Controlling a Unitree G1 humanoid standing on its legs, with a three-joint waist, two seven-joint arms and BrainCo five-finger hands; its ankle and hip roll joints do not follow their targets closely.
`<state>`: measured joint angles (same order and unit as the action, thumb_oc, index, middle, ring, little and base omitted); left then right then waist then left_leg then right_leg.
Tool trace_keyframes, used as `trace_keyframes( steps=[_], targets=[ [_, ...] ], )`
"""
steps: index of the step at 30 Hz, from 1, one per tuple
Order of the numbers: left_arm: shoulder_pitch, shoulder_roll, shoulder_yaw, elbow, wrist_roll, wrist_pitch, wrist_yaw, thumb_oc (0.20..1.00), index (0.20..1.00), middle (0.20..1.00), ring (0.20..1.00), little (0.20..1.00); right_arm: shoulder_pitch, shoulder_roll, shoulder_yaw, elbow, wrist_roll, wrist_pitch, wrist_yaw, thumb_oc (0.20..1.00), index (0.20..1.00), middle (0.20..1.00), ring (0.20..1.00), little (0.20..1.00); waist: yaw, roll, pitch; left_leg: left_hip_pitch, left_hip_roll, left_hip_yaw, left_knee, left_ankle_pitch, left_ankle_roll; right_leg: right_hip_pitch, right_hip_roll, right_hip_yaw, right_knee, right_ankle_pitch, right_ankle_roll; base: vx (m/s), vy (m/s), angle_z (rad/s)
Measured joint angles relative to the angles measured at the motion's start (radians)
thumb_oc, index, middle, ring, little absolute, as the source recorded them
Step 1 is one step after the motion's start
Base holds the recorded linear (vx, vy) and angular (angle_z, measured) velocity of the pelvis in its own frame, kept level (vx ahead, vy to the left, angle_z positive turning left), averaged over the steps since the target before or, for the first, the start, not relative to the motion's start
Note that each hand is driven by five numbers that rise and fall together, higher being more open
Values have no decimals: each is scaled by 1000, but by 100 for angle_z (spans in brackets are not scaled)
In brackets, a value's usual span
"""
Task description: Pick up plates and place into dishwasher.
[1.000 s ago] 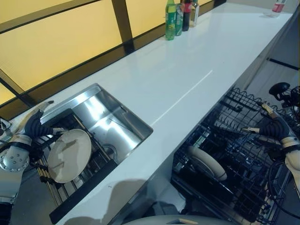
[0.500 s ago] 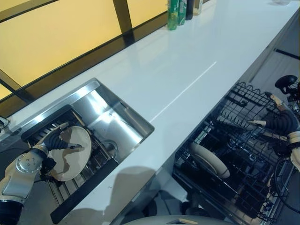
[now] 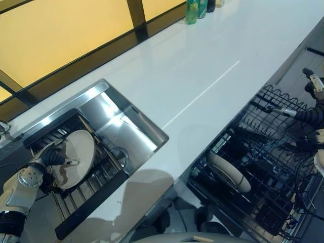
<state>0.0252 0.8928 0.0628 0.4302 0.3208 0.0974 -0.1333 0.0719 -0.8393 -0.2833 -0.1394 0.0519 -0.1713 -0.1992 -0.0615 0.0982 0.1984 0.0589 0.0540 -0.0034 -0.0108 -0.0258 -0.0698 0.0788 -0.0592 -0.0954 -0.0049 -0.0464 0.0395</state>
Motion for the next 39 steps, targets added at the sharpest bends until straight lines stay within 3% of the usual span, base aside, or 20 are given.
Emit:
trace_keyframes(
  steps=[3, 12, 23, 27, 33, 39],
  targets=[
    [-1, 0, 0, 3, 61, -3, 27, 1000, 1000, 1000, 1000, 1000, -1, -1, 0, 0, 1, 1, 0, 1000, 1000, 1000, 1000, 1000, 2, -6, 4, 0, -2, -1, 2, 1, 1, 3, -2, -5, 1, -1, 1, -1, -2, 4],
    [-4, 0, 0, 3, 61, 4, 37, 1000, 1000, 1000, 1000, 1000, 0, 0, 0, 0, 5, 4, 1, 1000, 1000, 1000, 1000, 1000, 0, -18, 16, -3, -4, -2, 2, 2, 2, 0, -6, -7, 2, -1, 2, 0, 0, 0],
    [-19, 1, -7, -1, -31, -8, -56, 1000, 1000, 1000, 1000, 1000, 0, 0, 1, 0, 5, 9, 15, 1000, 1000, 1000, 1000, 1000, -1, -18, 16, -1, -5, -1, 3, 2, 3, 1, -6, -6, 5, -1, 2, 0, 0, 0],
    [-19, 2, 1, -24, -42, -39, -50, 1000, 1000, 1000, 1000, 1000, 0, -1, 1, -3, 8, 19, 15, 1000, 1000, 1000, 1000, 1000, 6, -20, 17, -1, -4, -1, 3, 2, 3, 2, -6, -6, 5, -1, 2, -16, -16, 0],
    [-14, 13, 150, -154, -69, -51, 34, 1000, 1000, 1000, 1000, 1000, 2, 2, 0, -16, 10, 23, 20, 1000, 1000, 1000, 1000, 1000, 27, -35, 23, -1, -5, -4, 4, 4, 4, 5, -7, -10, 6, -1, 3, -56, -30, 2],
    [11, 25, 277, -324, -100, -68, 36, 1000, 1000, 1000, 1000, 1000, 18, 8, -31, -44, 10, 33, 24, 1000, 1000, 1000, 1000, 1000, 44, -38, 21, 0, -10, -22, 5, 6, 7, 14, -11, -25, 4, -4, 6, -46, -25, 8]
  ],
)
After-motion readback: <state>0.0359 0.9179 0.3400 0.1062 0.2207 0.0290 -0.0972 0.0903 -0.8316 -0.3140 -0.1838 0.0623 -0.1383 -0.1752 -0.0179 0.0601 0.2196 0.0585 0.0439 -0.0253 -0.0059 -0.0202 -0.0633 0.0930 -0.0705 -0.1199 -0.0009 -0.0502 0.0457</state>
